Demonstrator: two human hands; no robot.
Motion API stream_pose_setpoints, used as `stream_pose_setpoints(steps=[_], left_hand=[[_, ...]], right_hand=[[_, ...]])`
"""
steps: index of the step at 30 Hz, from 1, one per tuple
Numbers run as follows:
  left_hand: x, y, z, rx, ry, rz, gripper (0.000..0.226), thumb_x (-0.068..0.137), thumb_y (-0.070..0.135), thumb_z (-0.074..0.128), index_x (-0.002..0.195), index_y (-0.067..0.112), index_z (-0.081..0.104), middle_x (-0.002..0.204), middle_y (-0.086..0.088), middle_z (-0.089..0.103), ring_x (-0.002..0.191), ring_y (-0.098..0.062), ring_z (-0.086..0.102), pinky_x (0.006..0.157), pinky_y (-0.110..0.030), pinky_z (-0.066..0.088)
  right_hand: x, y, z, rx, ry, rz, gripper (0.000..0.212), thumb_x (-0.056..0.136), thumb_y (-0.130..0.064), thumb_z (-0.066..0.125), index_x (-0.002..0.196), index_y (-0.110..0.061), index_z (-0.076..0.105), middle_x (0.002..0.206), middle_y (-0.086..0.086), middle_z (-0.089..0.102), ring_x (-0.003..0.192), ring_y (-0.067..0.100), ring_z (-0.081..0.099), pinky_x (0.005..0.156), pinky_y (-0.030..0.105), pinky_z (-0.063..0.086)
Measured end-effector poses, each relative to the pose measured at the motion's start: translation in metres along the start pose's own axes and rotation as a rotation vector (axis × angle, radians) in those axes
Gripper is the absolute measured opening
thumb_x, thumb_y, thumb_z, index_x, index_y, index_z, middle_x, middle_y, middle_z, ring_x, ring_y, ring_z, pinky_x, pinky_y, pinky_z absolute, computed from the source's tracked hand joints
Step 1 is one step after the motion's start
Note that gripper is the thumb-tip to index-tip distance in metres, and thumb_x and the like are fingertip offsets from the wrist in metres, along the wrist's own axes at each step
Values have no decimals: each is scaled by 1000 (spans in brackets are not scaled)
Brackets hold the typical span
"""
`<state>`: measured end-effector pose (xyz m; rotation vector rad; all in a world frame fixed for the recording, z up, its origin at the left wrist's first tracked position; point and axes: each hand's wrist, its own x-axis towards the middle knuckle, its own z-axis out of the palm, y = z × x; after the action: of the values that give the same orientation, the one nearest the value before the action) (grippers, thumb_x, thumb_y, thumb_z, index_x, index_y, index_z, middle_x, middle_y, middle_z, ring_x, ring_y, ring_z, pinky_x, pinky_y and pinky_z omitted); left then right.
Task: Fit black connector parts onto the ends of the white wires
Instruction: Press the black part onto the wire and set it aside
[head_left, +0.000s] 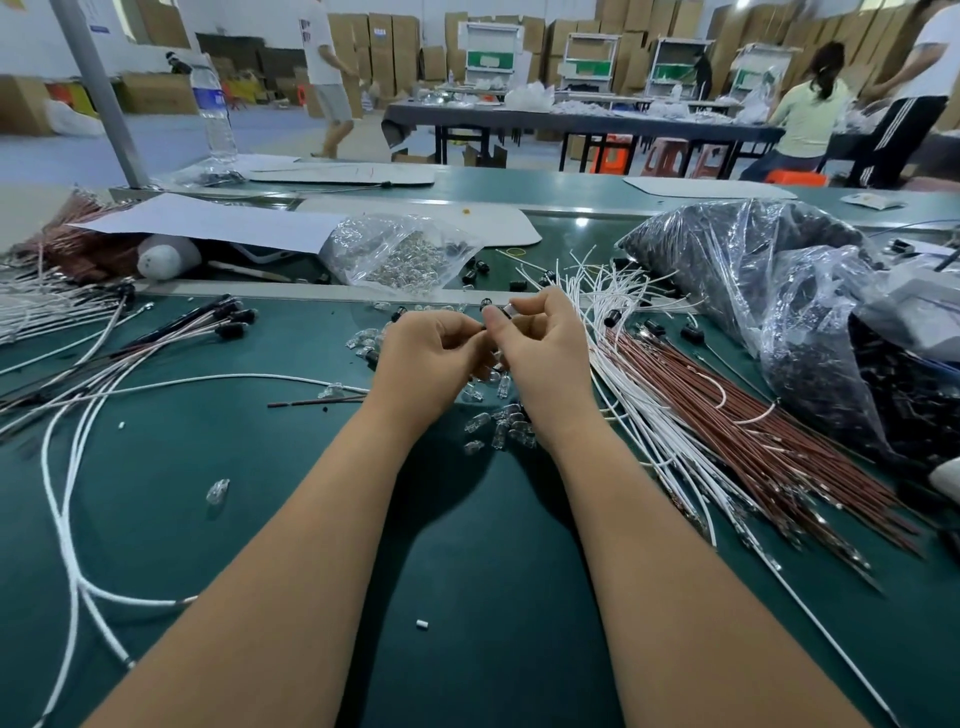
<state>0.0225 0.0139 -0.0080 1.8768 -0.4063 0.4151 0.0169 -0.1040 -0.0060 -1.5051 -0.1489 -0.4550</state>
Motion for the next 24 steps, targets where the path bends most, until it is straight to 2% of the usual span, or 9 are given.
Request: stream_pose_setpoints(steps=[2, 7, 12, 17, 20, 22, 24], left_hand=[[-1, 1, 3, -7, 23, 6, 19, 89, 15, 68, 75, 3, 74, 62, -7, 68, 53, -10, 59, 56, -29, 50], [-2, 3, 3, -7, 78, 28, 21, 88, 13, 68, 72, 1, 72, 59, -8, 66, 54, -15, 55, 54, -36, 47], [-3, 5, 5, 5, 80, 41, 18, 87, 11, 68, 71, 4, 73, 58, -1, 65, 53, -9, 55, 53, -29, 45], [-3, 5, 6, 16, 62, 43, 20, 87, 11, 68, 69, 5, 71, 59, -5, 66, 54, -10, 55, 53, -29, 43], [-2, 7, 4, -100, 50, 34, 15, 88, 5, 66, 75, 8, 72, 59, 5, 66, 55, -2, 57, 57, -18, 46], [0, 7, -1, -151, 40, 66, 14, 89, 5, 64, 81, 13, 72, 64, -1, 67, 59, -4, 58, 62, -18, 50], [3, 5, -7, -172, 32, 103, 18, 90, 5, 62, 85, 20, 71, 66, 1, 67, 62, -6, 58, 66, -21, 51]], right_hand=[[0, -1, 4, 21, 31, -20, 18, 90, -5, 63, 81, -10, 48, 62, -3, 52, 48, 0, 50, 47, 15, 43], [6, -2, 8, 34, 19, -8, 27, 93, -4, 58, 75, -15, 42, 67, 3, 50, 55, 9, 46, 52, 21, 42], [7, 0, 4, 93, -21, 19, 30, 94, -1, 55, 71, -14, 41, 63, 1, 50, 49, 4, 46, 46, 18, 40], [6, -1, 3, 122, -47, 38, 32, 95, 1, 52, 70, -14, 39, 55, -5, 50, 46, 4, 45, 44, 17, 39], [5, -3, 3, 199, -46, 66, 25, 97, -4, 50, 74, -12, 44, 61, 3, 53, 49, 12, 46, 46, 23, 42], [4, -6, 4, 288, -57, 104, 20, 101, -9, 43, 82, -10, 49, 63, 5, 56, 51, 16, 49, 51, 30, 43], [3, -9, 5, 359, -60, 131, 24, 103, -12, 36, 92, -7, 56, 66, 5, 58, 55, 18, 53, 57, 34, 43]])
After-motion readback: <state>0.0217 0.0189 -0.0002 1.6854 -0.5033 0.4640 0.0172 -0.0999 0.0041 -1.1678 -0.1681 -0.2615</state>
